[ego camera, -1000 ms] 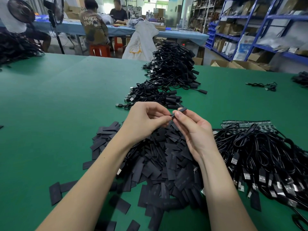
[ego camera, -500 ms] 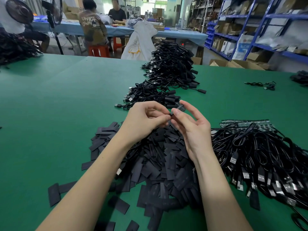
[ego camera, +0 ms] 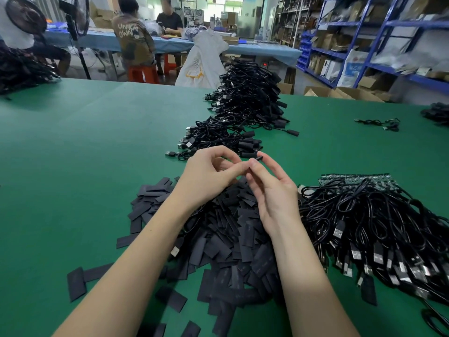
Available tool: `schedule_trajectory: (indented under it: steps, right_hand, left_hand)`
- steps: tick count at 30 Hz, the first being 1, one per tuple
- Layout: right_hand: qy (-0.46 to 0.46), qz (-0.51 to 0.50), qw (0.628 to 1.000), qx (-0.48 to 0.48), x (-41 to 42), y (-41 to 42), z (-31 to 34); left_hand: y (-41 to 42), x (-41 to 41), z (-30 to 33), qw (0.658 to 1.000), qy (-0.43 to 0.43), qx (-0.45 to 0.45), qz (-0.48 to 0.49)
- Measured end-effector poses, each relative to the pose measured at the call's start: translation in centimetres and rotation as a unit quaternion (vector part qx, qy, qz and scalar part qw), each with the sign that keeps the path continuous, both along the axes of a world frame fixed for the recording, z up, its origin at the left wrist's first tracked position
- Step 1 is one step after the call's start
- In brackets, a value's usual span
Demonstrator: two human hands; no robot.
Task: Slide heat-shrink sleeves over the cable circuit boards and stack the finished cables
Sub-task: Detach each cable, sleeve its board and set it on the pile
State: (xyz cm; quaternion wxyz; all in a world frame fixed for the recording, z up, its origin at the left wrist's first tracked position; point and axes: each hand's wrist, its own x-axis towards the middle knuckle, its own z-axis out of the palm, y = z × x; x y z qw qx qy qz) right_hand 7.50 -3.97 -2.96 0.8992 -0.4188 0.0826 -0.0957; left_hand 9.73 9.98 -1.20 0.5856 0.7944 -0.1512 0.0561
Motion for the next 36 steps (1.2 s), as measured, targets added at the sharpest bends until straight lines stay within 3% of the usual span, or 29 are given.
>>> schedule_trajectory:
  steps: [7,14,23,29,34,36]
  right_hand:
    - [0.039,-0.038,0.996,0.066,0.1,-1.4,0.2]
    - [0.048,-0.040,0.997,0.041,0.0,-2.2,0.1]
    - [0.037,-0.008,0.998,0.044,0.1,-3.2,0.1]
    - [0.045,-0.011,0.997,0.061,0.0,-3.5,0.1]
    - [0.056,0.001,0.997,0.046,0.0,-3.5,0.2]
    - [0.056,0.006,0.998,0.039,0.0,-3.5,0.2]
  left_hand:
    - [2.2,0.5,0.4,0.981,0.095,0.153,-0.078]
    - [1.5,-0.1,0.5,0.988,0.095,0.096,-0.078]
    - [-0.1,2.4,2.9,0.985,-0.033,0.170,-0.022]
    - [-2.6,10.7,7.1,0.925,-0.214,0.301,0.090]
    - [-2.9,15.3,5.0,0.843,-0.164,0.498,0.117]
    - [-3.0,15.4,3.7,0.831,-0.127,0.532,0.099]
